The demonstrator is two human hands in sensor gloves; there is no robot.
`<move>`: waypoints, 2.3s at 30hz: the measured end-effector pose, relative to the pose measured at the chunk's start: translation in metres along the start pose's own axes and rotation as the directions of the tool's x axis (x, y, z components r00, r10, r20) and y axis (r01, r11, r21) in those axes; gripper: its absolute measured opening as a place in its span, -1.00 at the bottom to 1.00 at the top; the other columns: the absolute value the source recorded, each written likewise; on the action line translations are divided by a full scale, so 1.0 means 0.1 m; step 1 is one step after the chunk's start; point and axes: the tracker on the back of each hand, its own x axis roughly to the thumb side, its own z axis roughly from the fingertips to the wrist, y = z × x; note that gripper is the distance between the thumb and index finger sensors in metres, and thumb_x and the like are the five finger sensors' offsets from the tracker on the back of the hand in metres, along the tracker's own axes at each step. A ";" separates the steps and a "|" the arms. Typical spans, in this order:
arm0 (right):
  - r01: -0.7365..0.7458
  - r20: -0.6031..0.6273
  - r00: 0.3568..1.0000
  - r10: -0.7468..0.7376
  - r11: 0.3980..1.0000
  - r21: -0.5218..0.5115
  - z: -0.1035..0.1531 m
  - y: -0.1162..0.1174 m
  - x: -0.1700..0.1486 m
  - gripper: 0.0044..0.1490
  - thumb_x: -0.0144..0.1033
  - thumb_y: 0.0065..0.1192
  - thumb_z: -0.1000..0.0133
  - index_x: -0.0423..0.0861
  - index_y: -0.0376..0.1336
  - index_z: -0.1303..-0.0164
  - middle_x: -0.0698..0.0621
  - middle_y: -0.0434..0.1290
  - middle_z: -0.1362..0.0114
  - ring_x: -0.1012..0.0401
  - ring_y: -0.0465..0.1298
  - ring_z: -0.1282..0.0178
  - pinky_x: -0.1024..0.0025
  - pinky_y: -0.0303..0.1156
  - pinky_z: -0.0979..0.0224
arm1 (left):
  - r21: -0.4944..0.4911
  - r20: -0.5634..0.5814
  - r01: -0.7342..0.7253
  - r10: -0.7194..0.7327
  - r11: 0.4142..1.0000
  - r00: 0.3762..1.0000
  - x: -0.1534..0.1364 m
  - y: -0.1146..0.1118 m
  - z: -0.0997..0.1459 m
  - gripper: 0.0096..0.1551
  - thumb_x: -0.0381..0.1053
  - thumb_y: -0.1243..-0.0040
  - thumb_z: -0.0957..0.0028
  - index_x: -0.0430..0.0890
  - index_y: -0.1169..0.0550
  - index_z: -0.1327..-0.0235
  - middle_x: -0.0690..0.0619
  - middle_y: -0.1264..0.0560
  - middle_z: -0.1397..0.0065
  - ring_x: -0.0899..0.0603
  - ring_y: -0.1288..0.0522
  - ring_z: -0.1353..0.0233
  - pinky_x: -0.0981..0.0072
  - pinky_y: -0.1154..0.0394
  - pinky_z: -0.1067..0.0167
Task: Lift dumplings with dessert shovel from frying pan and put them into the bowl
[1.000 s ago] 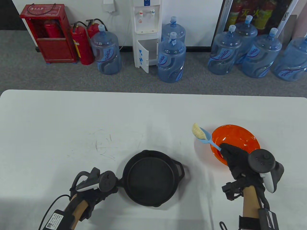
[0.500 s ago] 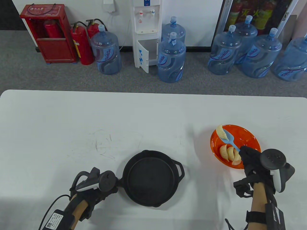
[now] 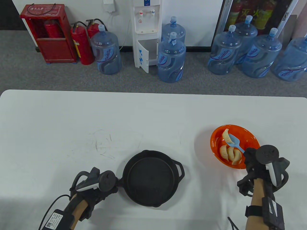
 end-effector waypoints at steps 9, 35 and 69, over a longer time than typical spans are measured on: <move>-0.177 0.026 0.984 0.179 0.983 -0.050 -0.04 0.05 0.16 -0.50 -0.11 0.30 -0.30 0.06 0.44 -0.45 -0.05 0.56 -0.33 0.17 0.59 0.11 0.18 0.52 -0.02 | -0.001 0.000 -0.002 0.002 1.000 1.000 0.00 0.00 0.00 -0.39 0.22 -0.01 -0.10 0.04 -0.38 -0.38 0.18 -0.53 -0.15 0.01 -0.62 -0.05 -0.06 -0.44 -0.43; -0.187 0.237 0.937 0.255 0.943 -0.275 0.60 -0.47 0.52 -0.48 -0.10 0.28 -0.30 0.07 0.41 -0.48 -0.03 0.54 -0.37 0.18 0.60 0.04 0.17 0.54 -0.09 | -0.005 -0.002 -0.003 0.003 1.000 1.000 -0.01 0.01 0.00 -0.39 0.23 -0.01 -0.09 0.04 -0.38 -0.39 0.18 -0.53 -0.16 0.01 -0.62 -0.06 -0.06 -0.44 -0.44; -0.455 0.749 0.470 0.468 0.855 -0.249 1.94 0.93 1.71 -0.46 0.00 0.25 -0.28 0.08 0.44 -0.43 0.00 0.55 -0.38 0.19 0.64 -0.02 0.26 0.61 0.03 | -0.024 -0.007 0.000 0.000 1.000 1.000 0.00 0.01 0.00 -0.39 0.22 0.00 -0.10 0.05 -0.37 -0.41 0.18 -0.52 -0.18 0.01 -0.62 -0.08 -0.07 -0.44 -0.45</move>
